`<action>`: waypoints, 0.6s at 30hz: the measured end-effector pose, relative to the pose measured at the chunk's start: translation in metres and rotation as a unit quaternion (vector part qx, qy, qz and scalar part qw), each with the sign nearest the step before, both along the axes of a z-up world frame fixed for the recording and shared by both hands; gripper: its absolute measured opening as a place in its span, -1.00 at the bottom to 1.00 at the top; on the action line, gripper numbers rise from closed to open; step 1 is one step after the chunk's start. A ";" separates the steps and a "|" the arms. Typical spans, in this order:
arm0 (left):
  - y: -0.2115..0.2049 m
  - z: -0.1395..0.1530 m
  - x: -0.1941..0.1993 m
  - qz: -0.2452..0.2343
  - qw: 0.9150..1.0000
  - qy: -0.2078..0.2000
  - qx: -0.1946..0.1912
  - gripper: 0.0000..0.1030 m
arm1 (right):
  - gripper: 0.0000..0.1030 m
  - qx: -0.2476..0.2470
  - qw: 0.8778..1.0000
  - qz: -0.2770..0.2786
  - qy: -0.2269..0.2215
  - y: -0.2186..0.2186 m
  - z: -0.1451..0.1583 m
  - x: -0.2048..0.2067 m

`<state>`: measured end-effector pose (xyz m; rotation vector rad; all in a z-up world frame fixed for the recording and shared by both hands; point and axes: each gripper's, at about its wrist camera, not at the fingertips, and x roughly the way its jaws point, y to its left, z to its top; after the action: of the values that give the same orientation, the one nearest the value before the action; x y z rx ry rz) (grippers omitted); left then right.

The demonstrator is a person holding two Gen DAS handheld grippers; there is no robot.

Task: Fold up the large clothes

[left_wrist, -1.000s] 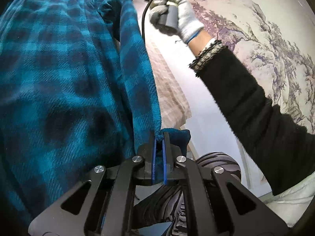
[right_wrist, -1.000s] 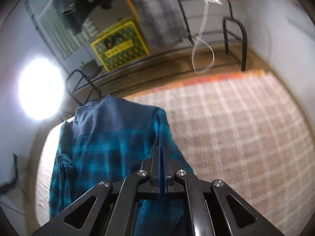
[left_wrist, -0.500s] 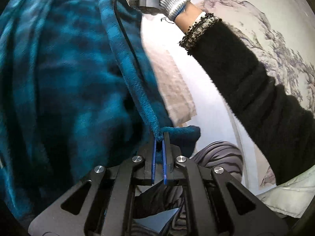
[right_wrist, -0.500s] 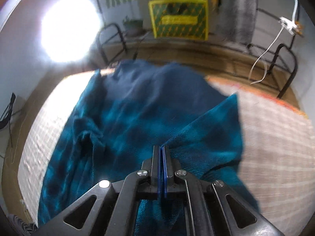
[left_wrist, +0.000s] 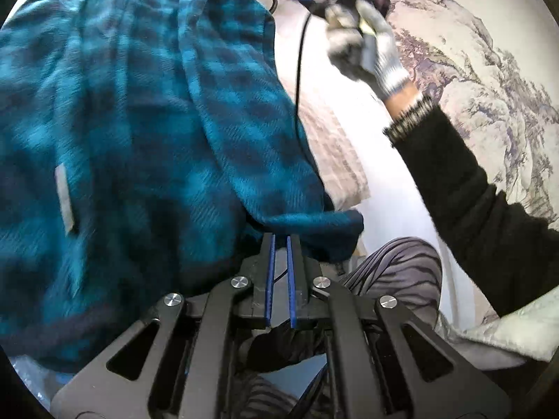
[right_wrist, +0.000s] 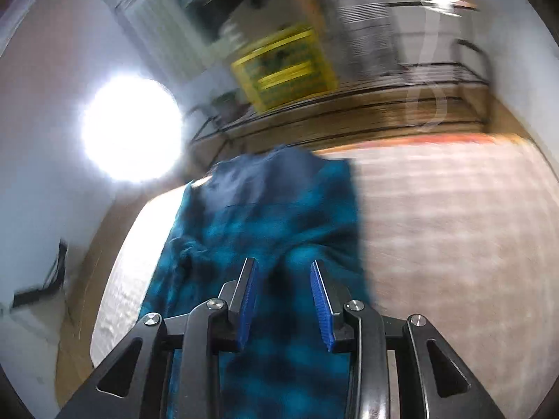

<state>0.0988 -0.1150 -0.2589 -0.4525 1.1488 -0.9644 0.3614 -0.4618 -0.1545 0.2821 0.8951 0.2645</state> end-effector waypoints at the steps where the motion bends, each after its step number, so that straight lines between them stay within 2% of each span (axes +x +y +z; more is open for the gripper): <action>1: 0.007 0.001 -0.003 0.006 1.000 0.005 0.000 -0.95 | -0.35 -0.005 1.000 -0.011 0.002 -0.011 -0.004 -0.006; 3: 0.016 0.001 -0.005 0.017 0.999 0.026 -0.016 -0.94 | -0.35 0.003 0.999 -0.037 0.018 -0.041 -0.018 -0.022; 4: 0.018 0.002 -0.005 0.021 0.999 0.033 -0.020 -0.87 | -0.35 0.021 0.998 -0.049 0.026 -0.054 -0.027 -0.028; 5: 0.017 0.004 -0.004 0.028 0.999 0.036 -0.016 -0.49 | -0.35 0.036 0.997 -0.056 0.030 -0.063 -0.033 -0.030; 6: 0.015 0.004 -0.001 0.035 0.999 0.040 -0.011 0.13 | -0.36 0.052 0.996 -0.063 0.033 -0.071 -0.039 -0.035; 7: 0.012 0.005 0.001 0.044 0.998 0.045 -0.010 0.29 | -0.36 0.065 0.995 -0.069 0.034 -0.077 -0.045 -0.039; 9: 0.005 0.006 0.008 0.051 0.996 0.059 -0.031 0.31 | -0.36 0.070 0.995 -0.066 0.031 -0.079 -0.051 -0.044; 14: -0.020 0.007 0.025 0.053 0.995 0.077 -0.044 0.31 | -0.36 0.098 0.994 -0.050 0.023 -0.080 -0.061 -0.059; 17: -0.023 0.000 0.032 0.058 0.989 0.118 -0.067 0.31 | -0.36 0.109 0.992 -0.060 0.009 -0.095 -0.052 -0.068; 18: -0.021 0.000 0.032 0.061 0.989 0.120 -0.068 0.31 | -0.36 0.117 0.991 -0.064 0.001 -0.102 -0.046 -0.071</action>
<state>0.1310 -0.1360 -0.2591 -0.7570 1.2585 -0.9005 0.2900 -0.5643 -0.2008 0.5551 0.8454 0.2493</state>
